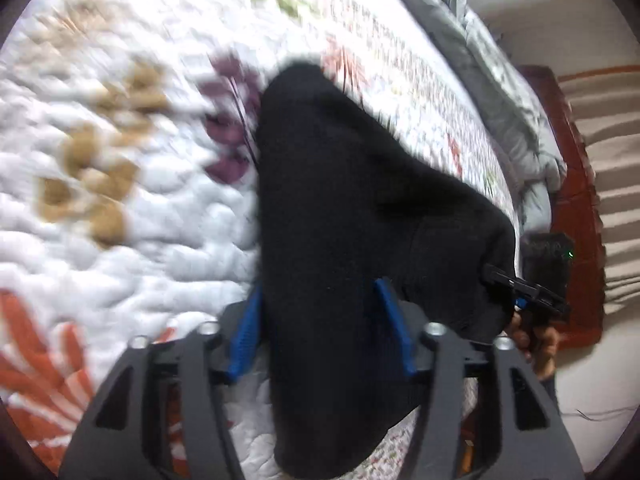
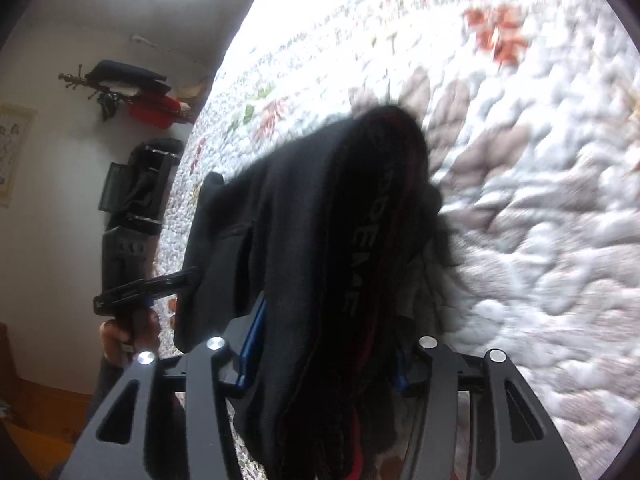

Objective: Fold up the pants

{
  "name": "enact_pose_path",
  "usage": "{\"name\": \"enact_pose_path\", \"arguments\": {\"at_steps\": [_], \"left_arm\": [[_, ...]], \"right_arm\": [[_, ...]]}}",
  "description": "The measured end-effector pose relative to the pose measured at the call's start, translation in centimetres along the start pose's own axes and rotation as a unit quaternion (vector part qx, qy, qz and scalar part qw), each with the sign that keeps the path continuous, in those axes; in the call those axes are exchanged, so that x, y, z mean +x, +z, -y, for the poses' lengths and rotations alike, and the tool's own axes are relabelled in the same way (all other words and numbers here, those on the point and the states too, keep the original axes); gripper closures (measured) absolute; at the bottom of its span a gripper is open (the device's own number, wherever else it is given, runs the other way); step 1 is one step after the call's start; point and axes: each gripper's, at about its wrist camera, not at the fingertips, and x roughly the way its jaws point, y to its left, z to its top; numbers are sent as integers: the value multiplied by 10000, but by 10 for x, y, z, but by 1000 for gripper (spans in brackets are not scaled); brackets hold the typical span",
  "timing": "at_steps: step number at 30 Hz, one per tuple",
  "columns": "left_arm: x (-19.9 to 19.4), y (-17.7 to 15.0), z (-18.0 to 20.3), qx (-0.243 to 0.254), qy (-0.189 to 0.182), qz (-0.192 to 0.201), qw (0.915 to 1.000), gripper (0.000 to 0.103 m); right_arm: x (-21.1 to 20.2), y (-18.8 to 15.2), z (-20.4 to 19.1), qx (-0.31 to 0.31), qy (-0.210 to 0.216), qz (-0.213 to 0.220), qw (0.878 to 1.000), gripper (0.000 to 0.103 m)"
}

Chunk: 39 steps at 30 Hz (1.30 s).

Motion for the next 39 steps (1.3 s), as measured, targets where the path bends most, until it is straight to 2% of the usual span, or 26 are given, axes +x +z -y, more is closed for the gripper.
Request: {"name": "enact_pose_path", "arguments": {"at_steps": [2, 3, 4, 7, 10, 12, 14, 16, 18, 21, 24, 26, 29, 32, 34, 36, 39], "left_arm": [[-30, -5, 8, 173, 143, 597, 9980, 22], [-44, -8, 13, 231, 104, 854, 9960, 21], [-58, -14, 17, 280, -77, 1088, 9936, 20], [-70, -25, 31, 440, -662, 1266, 9888, 19], [-56, -39, 47, 729, -1077, 1036, 9861, 20], [-37, -46, 57, 814, -1125, 888, 9863, 20], [-25, -51, 47, 731, -1092, 751, 9885, 21], [-16, -59, 32, 637, -1060, 694, 9899, 22], [-12, -60, 30, 608, -1104, 706, 9895, 23], [-12, -59, 34, 600, -1150, 729, 9889, 23], [-26, -63, 45, 683, -1051, 860, 9884, 18], [-42, -76, 53, 864, -1114, 1025, 9847, 14], [-48, -96, 58, 945, -1180, 1066, 9827, 13], [-30, -102, 49, 791, -1034, 863, 9877, 13], [-23, -103, 43, 693, -1020, 820, 9890, 13], [-19, -103, 39, 623, -1103, 787, 9888, 13], [-17, -102, 33, 467, -1225, 746, 9886, 13]], "right_arm": [[-21, 5, -7, -15, -320, 414, 9986, 52], [-34, 7, -15, -104, -433, 717, 9964, 56], [-41, 10, -21, -143, -406, 872, 9953, 60], [-56, 18, -44, -297, -148, 1258, 9915, 64], [-32, 28, -60, -327, 34, 1052, 9939, 66], [-9, 31, -52, -147, -9, 870, 9961, 67], [5, 30, -35, 51, -110, 835, 9964, 73], [12, 29, -11, 267, -126, 801, 9963, 93], [16, 23, 13, 416, -135, 750, 9962, 103], [8, 20, 16, 423, 50, 846, 9955, 103], [-23, 3, -9, 134, 402, 1150, 9925, 88], [-45, -19, -28, -103, 736, 1255, 9893, 88], [-48, -50, -37, -259, 891, 1132, 9892, 87], [-28, -72, -17, -55, 724, 893, 9934, 87], [-15, -80, 6, 185, 629, 840, 9943, 96], [-11, -81, 19, 315, 619, 866, 9938, 103], [-13, -82, 21, 404, 680, 911, 9927, 103]]}}
